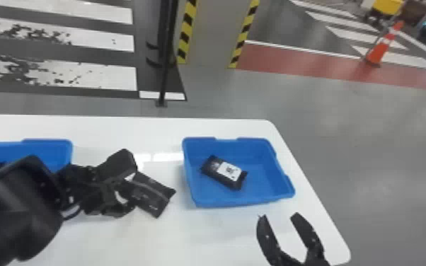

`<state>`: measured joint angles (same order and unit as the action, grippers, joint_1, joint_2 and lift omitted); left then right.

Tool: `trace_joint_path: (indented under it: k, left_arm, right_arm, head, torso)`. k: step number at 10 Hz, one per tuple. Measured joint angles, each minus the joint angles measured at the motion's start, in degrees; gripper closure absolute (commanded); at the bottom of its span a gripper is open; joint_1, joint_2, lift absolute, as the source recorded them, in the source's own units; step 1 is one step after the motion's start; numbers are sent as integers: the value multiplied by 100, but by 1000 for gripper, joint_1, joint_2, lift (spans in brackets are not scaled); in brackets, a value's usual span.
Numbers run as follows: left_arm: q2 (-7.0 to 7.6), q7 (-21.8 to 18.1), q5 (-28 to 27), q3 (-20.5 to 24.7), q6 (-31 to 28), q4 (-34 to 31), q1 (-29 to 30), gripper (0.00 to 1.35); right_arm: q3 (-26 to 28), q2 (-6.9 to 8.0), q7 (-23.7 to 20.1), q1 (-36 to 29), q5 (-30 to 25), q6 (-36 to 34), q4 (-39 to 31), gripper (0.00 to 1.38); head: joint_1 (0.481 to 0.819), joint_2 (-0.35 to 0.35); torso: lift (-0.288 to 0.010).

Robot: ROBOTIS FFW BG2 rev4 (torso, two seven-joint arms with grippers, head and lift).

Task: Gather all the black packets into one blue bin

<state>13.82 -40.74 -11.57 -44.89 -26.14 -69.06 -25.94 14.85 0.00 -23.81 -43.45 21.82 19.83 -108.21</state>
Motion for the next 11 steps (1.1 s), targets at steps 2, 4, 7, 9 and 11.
trace_joint_path:
  k: [2,4,7,9,11]
  left_arm:
    - [-10,1,-82,-150,15,9,20,1248]
    - [0,68,-153,124,284,29,137,1216]
    - [67,-116,-155,1418,886,-424,545,1216]
    - [126,-259,-176,2364,959,-1372,1121,1216]
    - [201,-367,-412,3264,682,-2623,1917,1216]
  right_arm:
    - [2,0,0,-6,14,0,0,213]
    - [7,0,0,-32,57,0,9,214]
    - [15,0,0,-105,86,0,-45,214]
    - [15,0,0,-137,99,0,-67,214]
    - [13,0,0,-144,104,-1,-78,214]
  head:
    - [695,-350]
    - [695,-350]
    - [695,-350]
    - [695,-318]
    - [695,-280]
  torso:
    - [-110]
    - [-110]
    - [-110]
    - [-110]
    - [-110]
